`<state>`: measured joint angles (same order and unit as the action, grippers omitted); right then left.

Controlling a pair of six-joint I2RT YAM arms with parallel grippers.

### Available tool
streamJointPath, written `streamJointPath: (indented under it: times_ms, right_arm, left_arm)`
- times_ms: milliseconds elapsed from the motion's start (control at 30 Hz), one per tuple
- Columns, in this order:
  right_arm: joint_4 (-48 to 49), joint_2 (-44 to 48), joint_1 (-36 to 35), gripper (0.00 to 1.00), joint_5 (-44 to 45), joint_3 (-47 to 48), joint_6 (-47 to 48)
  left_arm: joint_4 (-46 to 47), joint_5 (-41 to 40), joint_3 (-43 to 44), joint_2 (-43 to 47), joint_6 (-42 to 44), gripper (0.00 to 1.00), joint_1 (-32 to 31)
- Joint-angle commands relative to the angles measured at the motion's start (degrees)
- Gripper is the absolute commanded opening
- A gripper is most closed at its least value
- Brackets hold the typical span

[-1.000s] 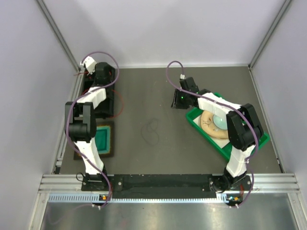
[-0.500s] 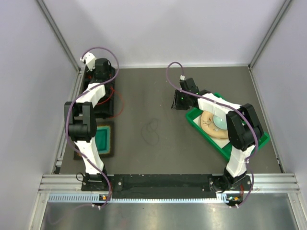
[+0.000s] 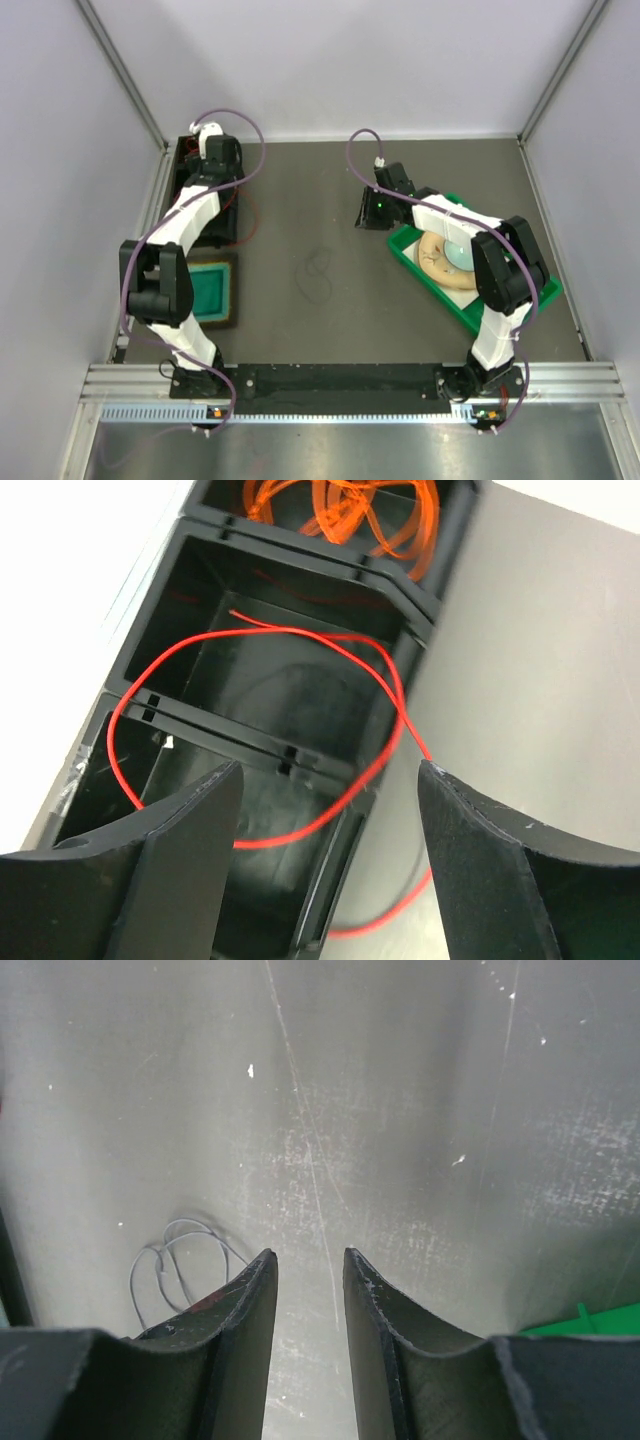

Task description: Untangle the cables

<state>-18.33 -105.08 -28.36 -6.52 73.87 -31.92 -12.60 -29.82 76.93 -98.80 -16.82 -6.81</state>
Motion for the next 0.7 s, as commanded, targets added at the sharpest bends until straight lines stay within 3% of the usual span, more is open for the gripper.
streamJointPath:
  times_ms: [0,67,233,367,567,667]
  right_arm:
    - [2.4,0.5,0.0,0.33,-1.7,0.1,-0.9]
    - [2.2,0.9,0.1,0.33,-1.6,0.1,-0.7]
    - [2.2,1.2,0.0,0.33,-1.3,0.0,-0.6]
    - [2.4,1.1,0.0,0.33,-1.9,0.0,-0.7]
    - [2.0,1.5,-0.1,0.33,-1.7,0.0,-0.4]
    - [1.9,1.5,-0.1,0.33,-1.6,-0.1,-0.4]
  left_arm:
    - [-7.2,4.3,2.3,2.2,7.8,0.77,-0.2]
    - [-15.5,0.8,5.0,1.4,3.1,0.76,0.0]
    - [-18.9,-4.3,1.8,4.1,-10.0,0.71,0.8]
    - [-19.1,-0.6,-1.2,4.8,-22.5,0.69,4.6]
    - [-17.2,1.1,-4.6,3.5,-31.7,0.68,9.3]
    - [-14.6,1.8,-5.5,3.3,-31.2,0.68,10.1]
